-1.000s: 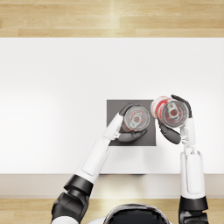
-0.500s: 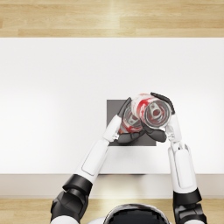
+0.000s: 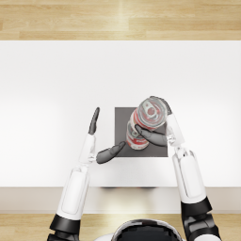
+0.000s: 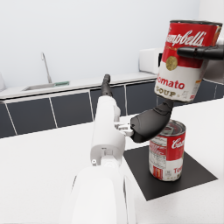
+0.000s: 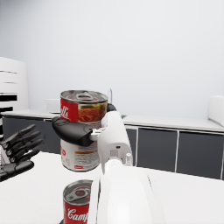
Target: Pick up the red can on the left and place it in the middle, then pick up the red can on the right and place it on top of the can in the middle
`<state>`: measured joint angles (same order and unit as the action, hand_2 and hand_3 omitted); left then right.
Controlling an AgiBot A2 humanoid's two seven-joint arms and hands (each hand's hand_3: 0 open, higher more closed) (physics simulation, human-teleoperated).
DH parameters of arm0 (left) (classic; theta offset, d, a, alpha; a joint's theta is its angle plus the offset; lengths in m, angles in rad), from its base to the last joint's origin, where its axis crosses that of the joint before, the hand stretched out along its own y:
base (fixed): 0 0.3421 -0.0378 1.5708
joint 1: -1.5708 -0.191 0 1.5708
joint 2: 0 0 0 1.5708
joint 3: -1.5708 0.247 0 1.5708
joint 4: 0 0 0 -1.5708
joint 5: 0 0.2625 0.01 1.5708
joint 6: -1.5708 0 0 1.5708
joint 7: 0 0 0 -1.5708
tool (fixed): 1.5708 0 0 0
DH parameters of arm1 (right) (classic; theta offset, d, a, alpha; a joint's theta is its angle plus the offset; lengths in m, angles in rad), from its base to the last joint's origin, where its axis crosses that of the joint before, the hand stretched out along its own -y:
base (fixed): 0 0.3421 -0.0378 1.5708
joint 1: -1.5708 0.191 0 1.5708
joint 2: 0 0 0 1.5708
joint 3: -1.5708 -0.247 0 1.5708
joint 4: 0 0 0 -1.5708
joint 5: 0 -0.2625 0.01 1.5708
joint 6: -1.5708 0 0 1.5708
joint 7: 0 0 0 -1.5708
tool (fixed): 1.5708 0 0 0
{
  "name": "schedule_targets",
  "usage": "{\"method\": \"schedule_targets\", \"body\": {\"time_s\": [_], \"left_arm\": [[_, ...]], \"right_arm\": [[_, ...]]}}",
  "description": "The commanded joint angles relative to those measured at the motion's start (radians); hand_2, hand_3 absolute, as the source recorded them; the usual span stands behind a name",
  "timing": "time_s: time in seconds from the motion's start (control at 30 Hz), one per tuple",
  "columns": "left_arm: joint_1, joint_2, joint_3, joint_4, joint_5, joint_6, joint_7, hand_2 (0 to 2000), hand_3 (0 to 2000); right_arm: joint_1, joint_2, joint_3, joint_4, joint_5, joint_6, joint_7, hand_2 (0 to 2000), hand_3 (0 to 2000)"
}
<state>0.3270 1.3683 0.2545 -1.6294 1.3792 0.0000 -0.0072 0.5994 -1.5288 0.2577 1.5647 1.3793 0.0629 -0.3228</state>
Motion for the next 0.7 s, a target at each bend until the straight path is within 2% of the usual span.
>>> {"method": "schedule_targets", "body": {"time_s": [0.03, 0.27, 0.7], "left_arm": [[-0.069, -0.016, -0.168, -0.109, 0.0, 0.0, 0.002, 0, 0], [-0.113, -0.009, -0.266, -0.138, 0.0, 0.0, 0.007, 0, 0], [-0.134, 0.006, -0.263, -0.124, 0.0, 0.0, 0.007, 0, 0]], "right_arm": [[0.024, -0.011, 0.01, -0.025, 0.0, -0.001, -0.004, 2000, 1520], [0.024, -0.021, 0.011, -0.11, 0.0, -0.006, -0.015, 2000, 1520], [0.049, -0.035, 0.032, -0.219, 0.0, 0.006, -0.016, 2000, 1520]]}}
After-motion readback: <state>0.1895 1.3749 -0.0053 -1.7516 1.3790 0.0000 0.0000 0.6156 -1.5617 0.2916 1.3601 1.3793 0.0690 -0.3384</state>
